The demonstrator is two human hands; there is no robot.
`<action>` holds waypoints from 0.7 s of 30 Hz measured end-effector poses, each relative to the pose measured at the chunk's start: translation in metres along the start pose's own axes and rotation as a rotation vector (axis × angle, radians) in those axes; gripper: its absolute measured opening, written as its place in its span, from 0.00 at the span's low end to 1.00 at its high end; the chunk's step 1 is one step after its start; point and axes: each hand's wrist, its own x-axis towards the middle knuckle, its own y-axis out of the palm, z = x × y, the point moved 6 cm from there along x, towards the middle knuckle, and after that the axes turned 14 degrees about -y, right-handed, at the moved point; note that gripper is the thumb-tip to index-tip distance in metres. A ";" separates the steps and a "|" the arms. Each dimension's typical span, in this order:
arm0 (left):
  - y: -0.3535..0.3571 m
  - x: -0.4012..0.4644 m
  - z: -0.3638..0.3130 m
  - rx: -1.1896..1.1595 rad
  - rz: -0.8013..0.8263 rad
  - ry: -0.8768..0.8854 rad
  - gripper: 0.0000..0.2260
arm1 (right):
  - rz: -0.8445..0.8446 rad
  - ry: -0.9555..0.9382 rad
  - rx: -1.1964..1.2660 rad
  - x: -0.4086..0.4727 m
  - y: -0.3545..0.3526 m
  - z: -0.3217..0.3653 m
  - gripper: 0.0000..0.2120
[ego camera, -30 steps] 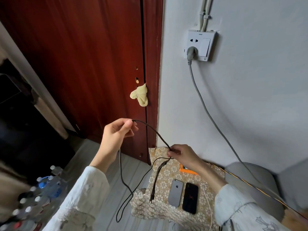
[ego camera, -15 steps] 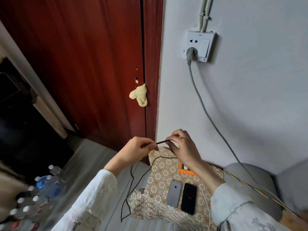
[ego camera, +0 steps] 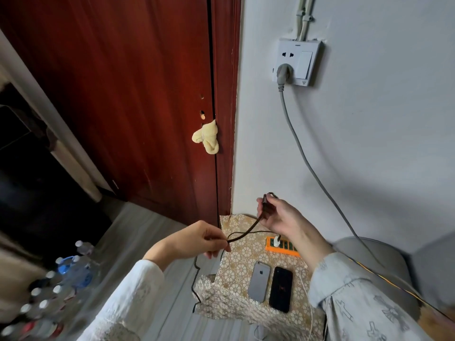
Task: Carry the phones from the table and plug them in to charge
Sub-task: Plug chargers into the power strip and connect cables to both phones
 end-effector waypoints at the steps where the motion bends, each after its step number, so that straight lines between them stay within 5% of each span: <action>1: 0.001 0.001 0.007 0.014 -0.009 -0.039 0.07 | 0.034 -0.030 -0.112 -0.001 0.002 0.002 0.11; 5: 0.010 0.006 0.034 0.029 -0.035 -0.182 0.09 | 0.269 -0.145 -0.418 -0.015 0.014 0.014 0.11; 9: -0.005 0.015 0.028 -0.182 -0.421 -0.124 0.13 | 0.517 -0.351 -0.823 -0.036 0.027 0.005 0.09; 12: -0.016 0.021 0.011 -0.437 -0.492 -0.048 0.13 | 0.635 -0.509 -1.194 -0.048 0.033 -0.018 0.11; 17: -0.024 0.022 -0.005 -0.838 -0.434 0.078 0.09 | 0.716 -0.449 -1.134 -0.055 0.029 -0.037 0.10; 21: -0.014 0.020 -0.008 -0.910 -0.404 0.117 0.06 | 0.724 -0.429 -1.186 -0.054 0.024 -0.038 0.10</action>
